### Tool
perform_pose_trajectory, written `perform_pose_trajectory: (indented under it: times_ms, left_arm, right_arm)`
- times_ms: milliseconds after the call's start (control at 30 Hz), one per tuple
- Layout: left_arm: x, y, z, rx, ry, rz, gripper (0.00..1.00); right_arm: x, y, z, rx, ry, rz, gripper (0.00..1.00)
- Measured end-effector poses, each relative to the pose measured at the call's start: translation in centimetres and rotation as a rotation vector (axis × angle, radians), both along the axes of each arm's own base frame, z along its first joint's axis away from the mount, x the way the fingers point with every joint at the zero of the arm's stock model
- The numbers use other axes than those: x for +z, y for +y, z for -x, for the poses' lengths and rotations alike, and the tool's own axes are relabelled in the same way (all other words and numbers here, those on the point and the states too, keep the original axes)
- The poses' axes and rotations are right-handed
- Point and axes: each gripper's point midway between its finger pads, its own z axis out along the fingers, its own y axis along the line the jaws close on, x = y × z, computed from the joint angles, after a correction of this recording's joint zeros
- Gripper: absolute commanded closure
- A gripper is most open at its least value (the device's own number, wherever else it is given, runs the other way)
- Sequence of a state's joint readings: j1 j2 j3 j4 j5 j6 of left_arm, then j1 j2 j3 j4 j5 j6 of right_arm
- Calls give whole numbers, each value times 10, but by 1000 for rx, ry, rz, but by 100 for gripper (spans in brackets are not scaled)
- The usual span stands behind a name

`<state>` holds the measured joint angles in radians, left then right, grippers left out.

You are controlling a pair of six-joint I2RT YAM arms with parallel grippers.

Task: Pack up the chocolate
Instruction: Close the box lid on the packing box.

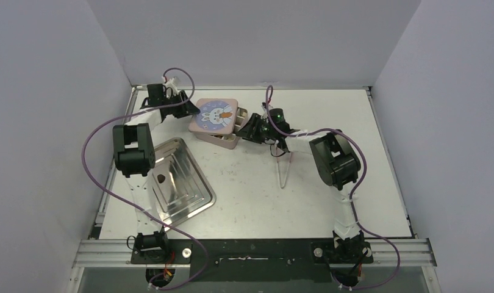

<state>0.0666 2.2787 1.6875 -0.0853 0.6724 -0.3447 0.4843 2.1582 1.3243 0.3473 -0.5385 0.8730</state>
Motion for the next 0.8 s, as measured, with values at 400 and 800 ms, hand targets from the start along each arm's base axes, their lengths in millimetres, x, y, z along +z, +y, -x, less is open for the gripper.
perform_pose_trajectory:
  times_ms: [400,800]
  left_arm:
    - [2,-26,-1,-102,-82,-87,63]
    - [1,-23,-5,-112,-115,-155,55]
  right_arm:
    - [8,-8,-17,-39,-20,43,55]
    - [60,-10,-62,-143,-113,40,55]
